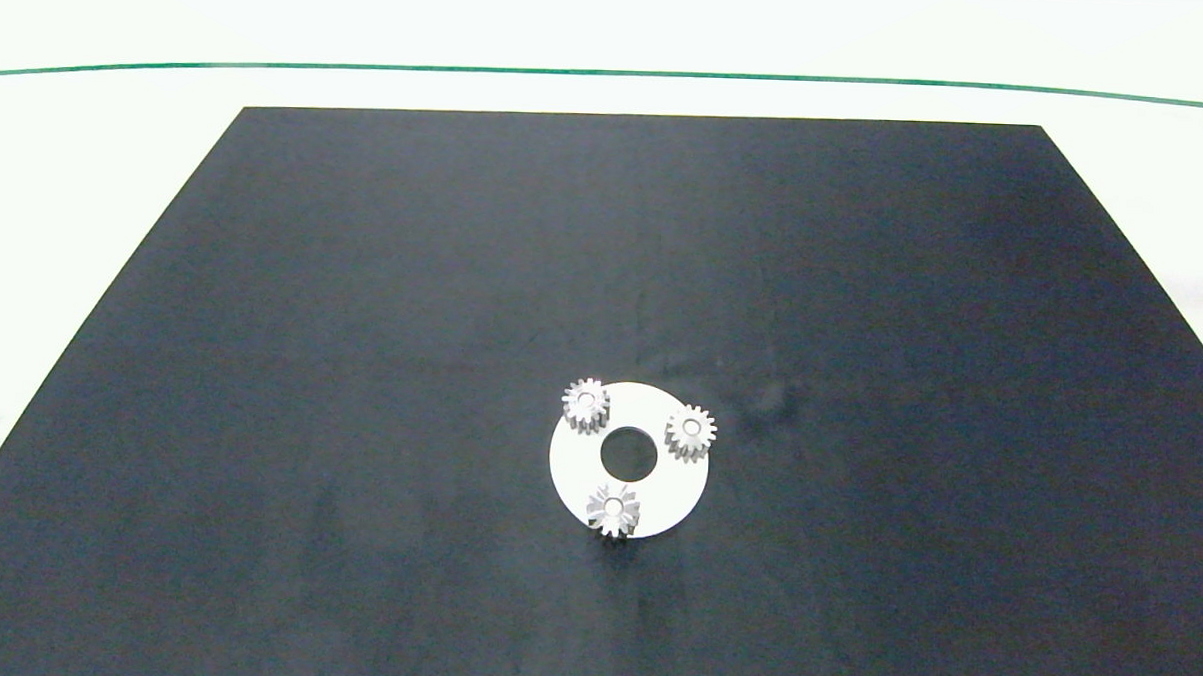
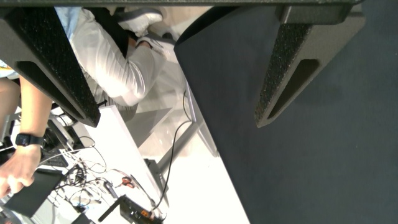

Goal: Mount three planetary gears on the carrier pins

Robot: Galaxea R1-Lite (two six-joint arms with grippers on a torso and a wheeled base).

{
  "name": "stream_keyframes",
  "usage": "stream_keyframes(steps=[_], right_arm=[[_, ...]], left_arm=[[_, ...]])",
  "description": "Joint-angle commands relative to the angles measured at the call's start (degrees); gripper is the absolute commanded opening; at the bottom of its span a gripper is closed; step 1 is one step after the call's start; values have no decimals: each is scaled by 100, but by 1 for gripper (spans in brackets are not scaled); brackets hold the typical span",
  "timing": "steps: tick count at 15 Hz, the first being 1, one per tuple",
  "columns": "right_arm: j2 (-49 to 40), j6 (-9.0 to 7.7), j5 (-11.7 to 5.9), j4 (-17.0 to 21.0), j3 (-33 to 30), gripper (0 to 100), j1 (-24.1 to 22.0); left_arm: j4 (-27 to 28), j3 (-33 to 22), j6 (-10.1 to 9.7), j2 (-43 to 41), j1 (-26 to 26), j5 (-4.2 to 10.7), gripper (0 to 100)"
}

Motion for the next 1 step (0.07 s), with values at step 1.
stream_keyframes(steps=[1], right_arm=[[-659,-8,-46,15,270,100,48]], left_arm=[[13,455,716,-1087,134,106,100]])
